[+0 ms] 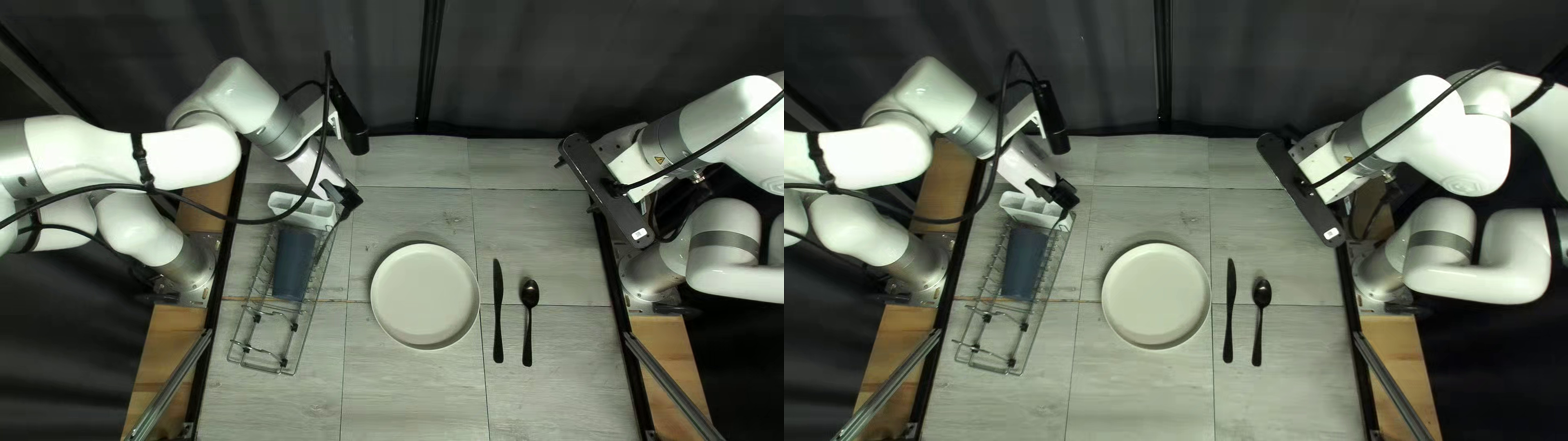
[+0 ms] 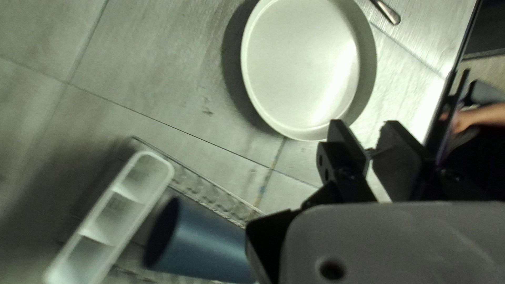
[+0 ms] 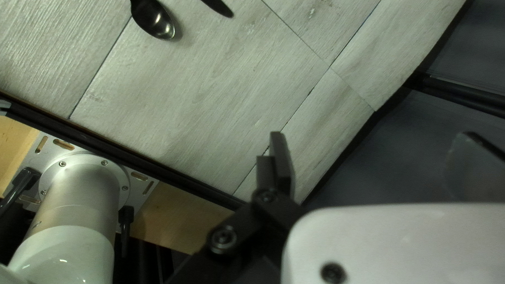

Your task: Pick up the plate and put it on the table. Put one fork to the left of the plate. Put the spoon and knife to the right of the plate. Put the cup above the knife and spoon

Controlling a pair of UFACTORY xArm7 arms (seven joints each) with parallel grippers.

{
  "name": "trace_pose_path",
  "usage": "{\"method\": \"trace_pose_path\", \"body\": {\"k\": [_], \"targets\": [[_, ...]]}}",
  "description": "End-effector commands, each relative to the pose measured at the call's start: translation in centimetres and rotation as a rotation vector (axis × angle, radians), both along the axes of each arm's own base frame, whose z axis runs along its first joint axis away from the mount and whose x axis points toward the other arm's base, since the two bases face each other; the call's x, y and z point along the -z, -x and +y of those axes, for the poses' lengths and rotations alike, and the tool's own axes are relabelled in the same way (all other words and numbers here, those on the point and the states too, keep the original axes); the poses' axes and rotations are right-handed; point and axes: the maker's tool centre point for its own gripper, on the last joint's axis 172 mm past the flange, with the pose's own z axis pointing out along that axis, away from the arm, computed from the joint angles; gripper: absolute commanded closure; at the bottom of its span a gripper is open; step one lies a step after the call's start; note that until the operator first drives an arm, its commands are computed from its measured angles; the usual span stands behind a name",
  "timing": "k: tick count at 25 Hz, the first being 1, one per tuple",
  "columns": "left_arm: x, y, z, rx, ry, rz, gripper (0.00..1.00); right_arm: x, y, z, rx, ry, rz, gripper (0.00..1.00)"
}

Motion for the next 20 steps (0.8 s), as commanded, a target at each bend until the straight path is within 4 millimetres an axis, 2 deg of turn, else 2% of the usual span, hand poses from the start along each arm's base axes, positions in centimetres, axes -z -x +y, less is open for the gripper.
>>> {"method": "trace_pose_path", "body": {"k": [1,6,14,16,17,19,20], "targets": [[1.2,-0.8,-1.3,-0.088,0.108,-0.015,1.0,0.0,0.0,0.0,0.0,0.0,0.0,0.0],[3.6,-1.7,-0.7,-0.139,0.181,0.03,1.0,0.0,0.0,0.0,0.0,0.0,0.0,0.0],[3.6,-1.7,-0.7,-0.139,0.181,0.03,1.0,0.0,0.0,0.0,0.0,0.0,0.0,0.0],[4.7,-1.7,-0.7,-0.141,0.182,0.003,1.0,0.0,0.0,0.0,0.0,0.0,0.0,0.0],[6.0,-2.9,-1.6,-0.166,0.179,0.004,1.0,0.0,0.0,0.0,0.0,0.0,0.0,0.0],[7.0,-4.1,-2.5,-0.198,0.183,0.018,1.0,0.0,0.0,0.0,0.0,0.0,0.0,0.0],[7.8,-5.3,-3.6,-0.219,0.195,0.04,1.0,0.0,0.0,0.0,0.0,0.0,0.0,0.0]]}}
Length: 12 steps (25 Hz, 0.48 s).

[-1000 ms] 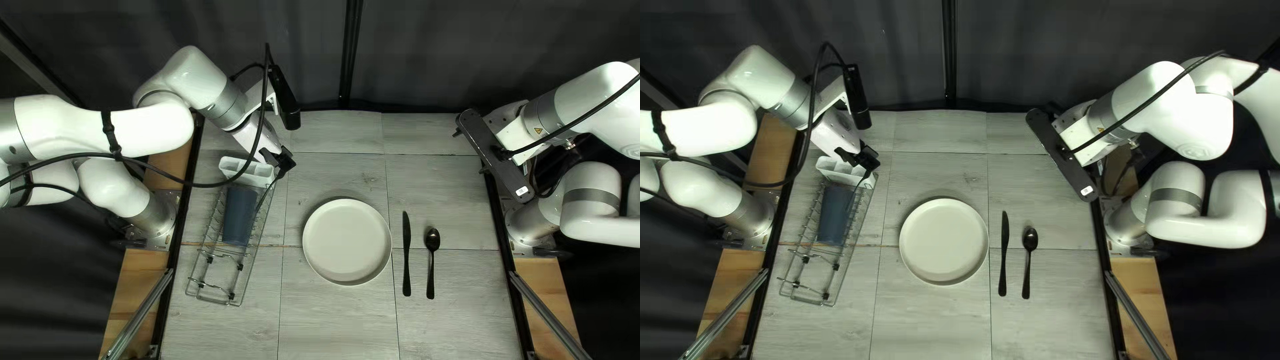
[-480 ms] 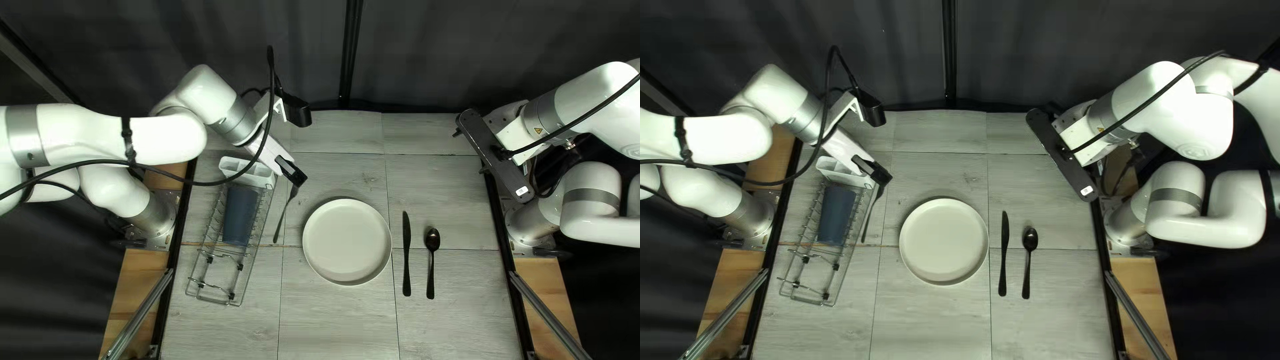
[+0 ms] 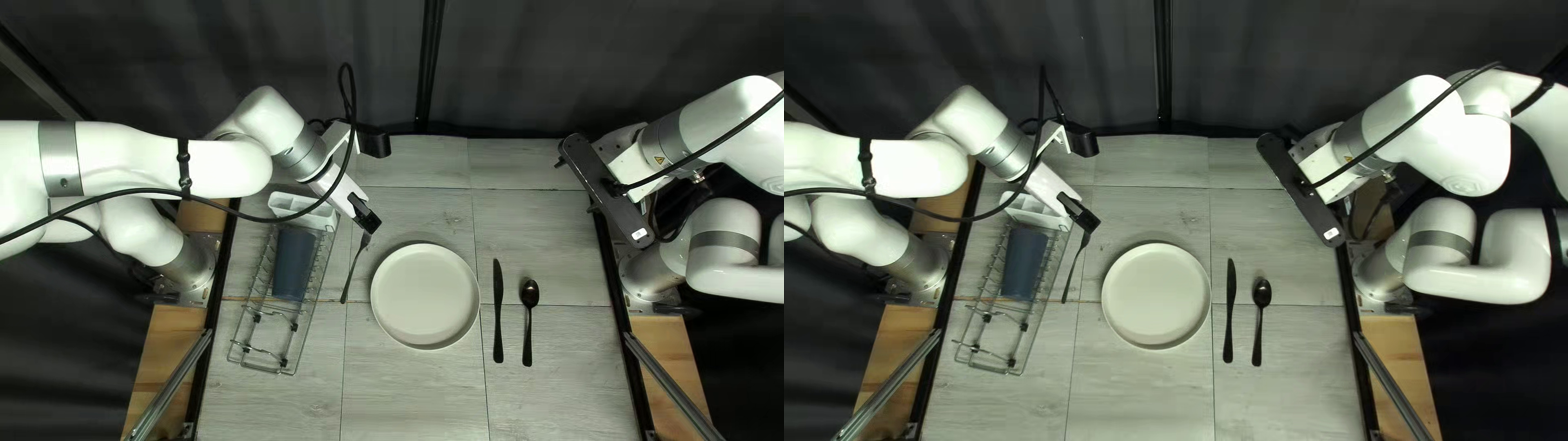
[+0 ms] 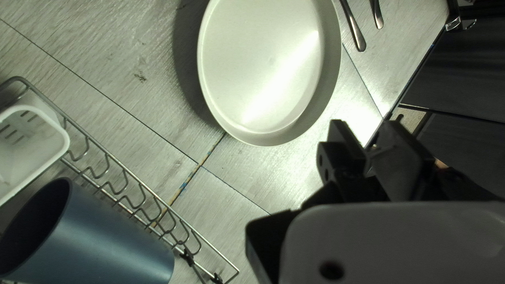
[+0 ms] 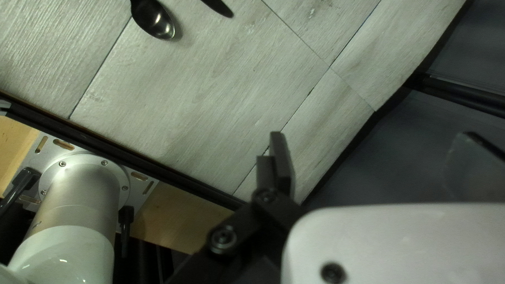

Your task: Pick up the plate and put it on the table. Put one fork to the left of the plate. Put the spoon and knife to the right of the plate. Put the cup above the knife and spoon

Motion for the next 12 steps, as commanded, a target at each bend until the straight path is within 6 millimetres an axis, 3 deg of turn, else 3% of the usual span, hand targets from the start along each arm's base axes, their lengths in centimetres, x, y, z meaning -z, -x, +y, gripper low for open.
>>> {"method": "trace_pose_path", "body": {"k": [1,5,12], "targets": [[3.3,-3.2,-3.4,-0.071,0.032,0.053,1.0,0.0,0.0,0.0,0.0,0.0,0.0,0.0],[5.4,-3.3,-5.1,-0.152,0.048,0.168,1.0,0.0,0.0,0.0,0.0,0.0,0.0,0.0],[5.6,-1.0,-7.0,-0.273,0.096,0.324,1.0,0.0,0.0,0.0,0.0,0.0,0.0,0.0]]}}
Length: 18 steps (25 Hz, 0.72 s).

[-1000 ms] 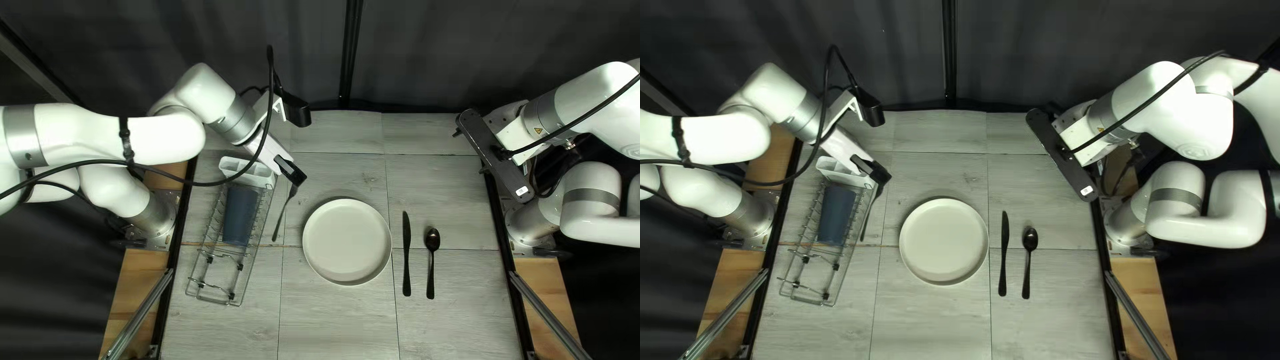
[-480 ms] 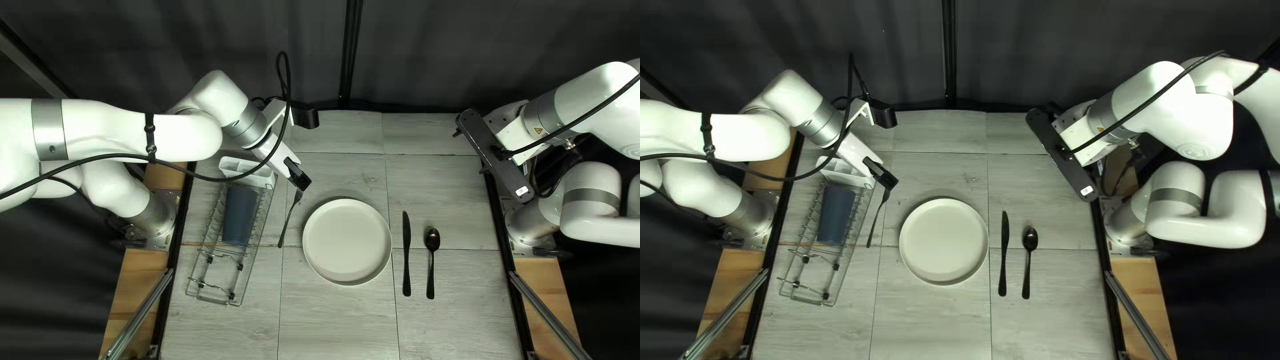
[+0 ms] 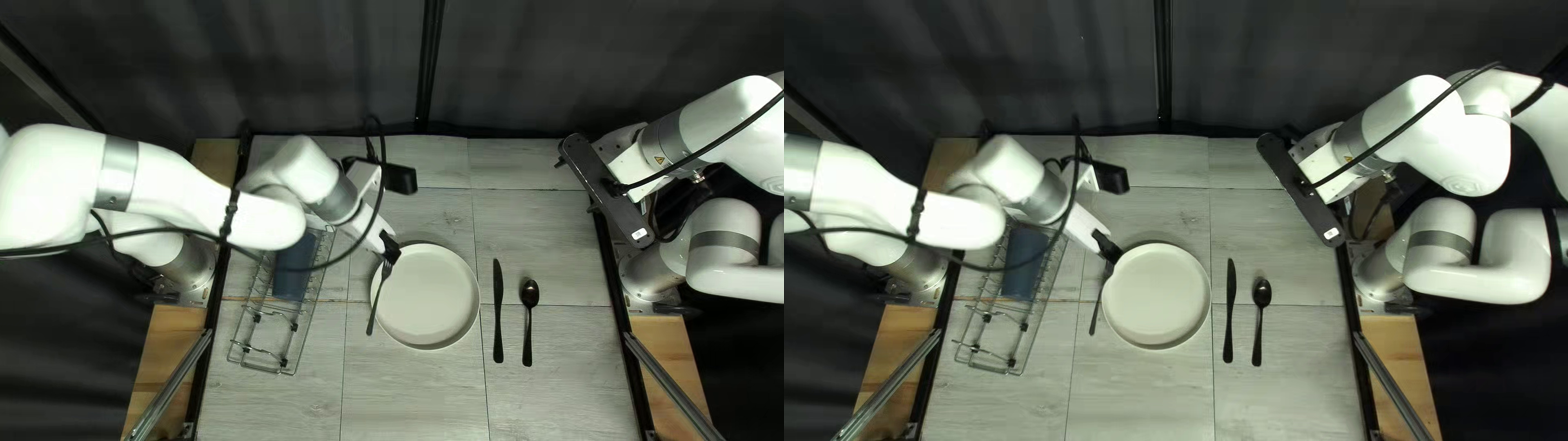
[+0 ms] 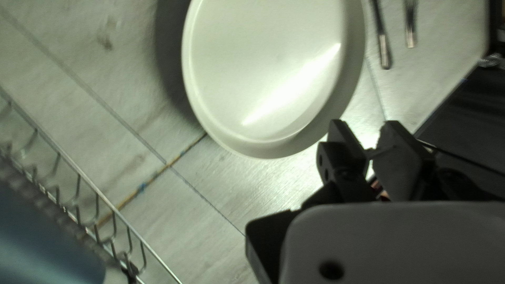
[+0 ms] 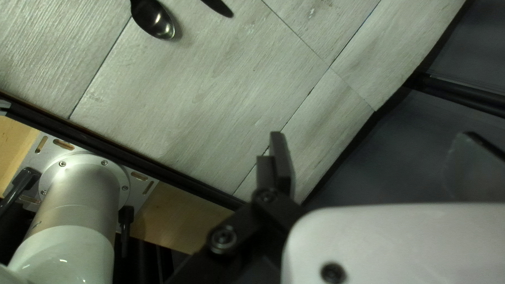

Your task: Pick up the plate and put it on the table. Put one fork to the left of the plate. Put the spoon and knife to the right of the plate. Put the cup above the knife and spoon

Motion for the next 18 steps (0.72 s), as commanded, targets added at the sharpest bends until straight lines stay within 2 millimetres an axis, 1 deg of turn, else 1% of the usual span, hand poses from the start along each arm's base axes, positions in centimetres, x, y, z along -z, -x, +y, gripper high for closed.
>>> {"method": "trace_pose_path", "body": {"k": [1,4,11,13,15,18], "targets": [[0.2,1.2,-1.5,-0.087,0.028,0.108,1.0,0.0,0.0,0.0,0.0,0.0,0.0,0.0],[0.9,1.7,-1.8,-0.145,0.043,0.144,1.0,0.0,0.0,0.0,0.0,0.0,0.0,0.0],[1.0,1.8,-1.9,-0.154,0.045,0.147,1.0,0.0,0.0,0.0,0.0,0.0,0.0,0.0],[2.4,2.2,-1.0,-0.175,0.053,0.153,1.0,0.0,0.0,0.0,0.0,0.0,0.0,0.0],[3.8,2.7,-0.6,-0.193,0.057,0.164,1.0,0.0,0.0,0.0,0.0,0.0,0.0,0.0],[4.5,3.8,-0.7,-0.225,0.055,0.194,1.0,0.0,0.0,0.0,0.0,0.0,0.0,0.0]]}}
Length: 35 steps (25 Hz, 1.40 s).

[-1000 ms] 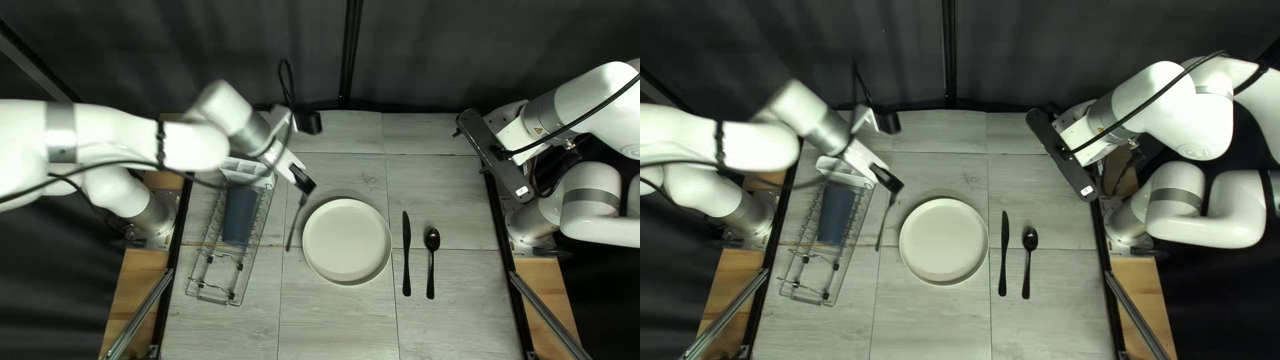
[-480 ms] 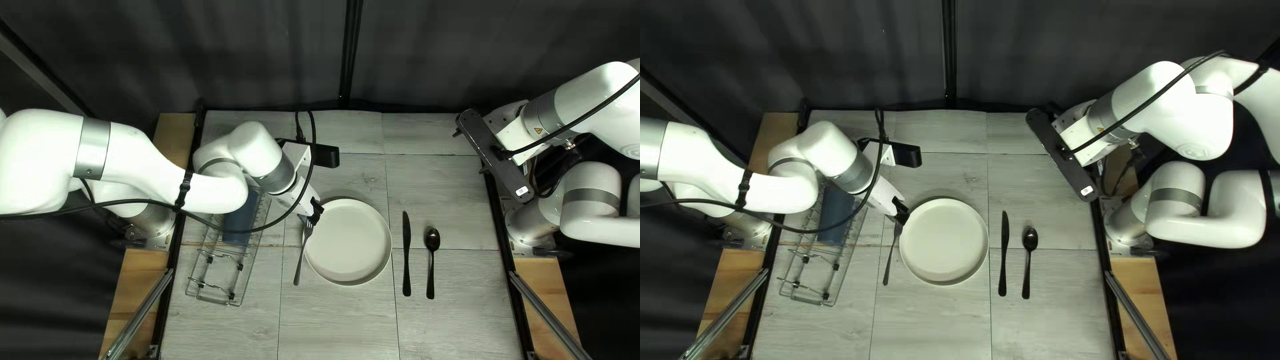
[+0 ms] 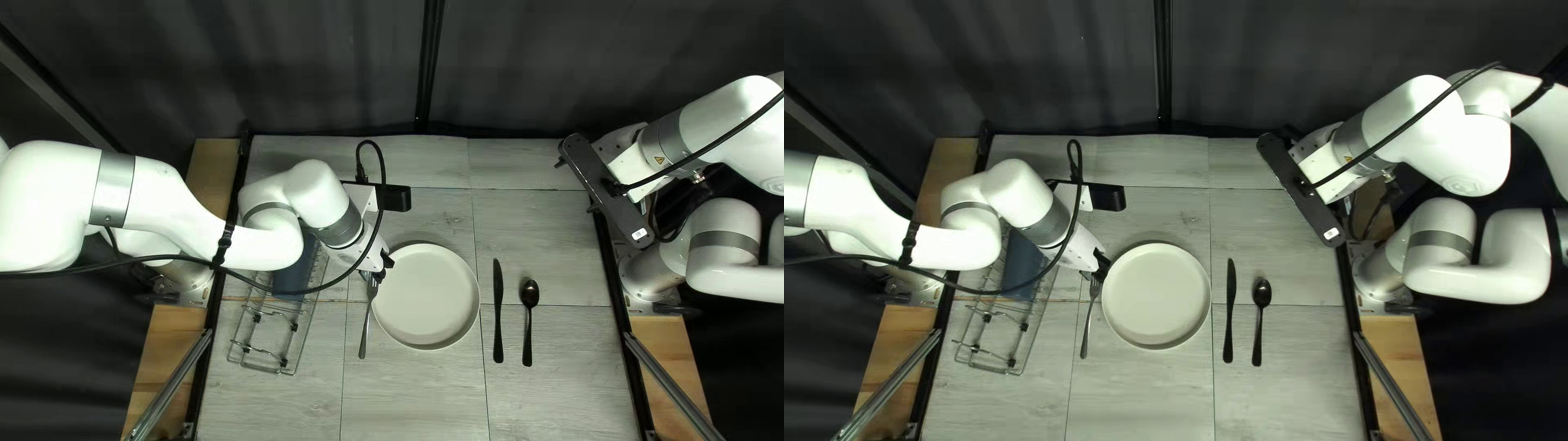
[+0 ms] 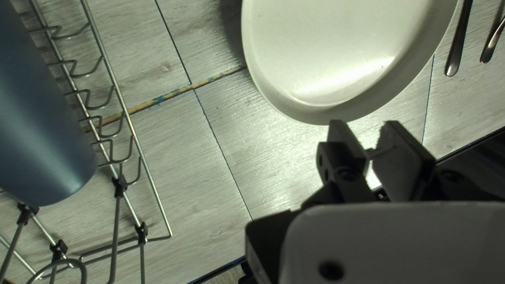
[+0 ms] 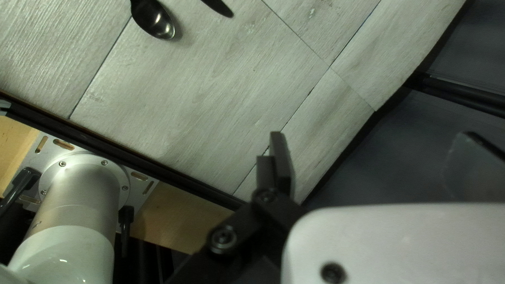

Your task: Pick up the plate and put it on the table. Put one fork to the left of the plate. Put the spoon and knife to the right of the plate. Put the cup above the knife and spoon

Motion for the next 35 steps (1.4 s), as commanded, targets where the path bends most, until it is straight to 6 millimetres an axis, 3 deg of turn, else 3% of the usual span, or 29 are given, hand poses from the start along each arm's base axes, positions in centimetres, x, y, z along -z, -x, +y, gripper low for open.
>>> {"method": "trace_pose_path", "body": {"k": [1,12,17,25,35], "targets": [[1.3,1.4,0.0,-0.042,-0.002,0.041,1.0,0.0,0.0,0.0,0.0,0.0,0.0,0.0],[5.3,2.7,0.1,-0.095,0.032,0.196,1.0,0.0,0.0,0.0,0.0,0.0,0.0,0.0],[6.1,3.6,0.5,-0.138,0.044,0.247,1.0,0.0,0.0,0.0,0.0,0.0,0.0,0.0],[8.6,3.5,1.7,-0.133,0.06,0.281,1.0,0.0,0.0,0.0,0.0,0.0,0.0,0.0],[9.6,4.1,3.2,-0.113,0.084,0.302,1.0,0.0,0.0,0.0,0.0,0.0,0.0,0.0]]}}
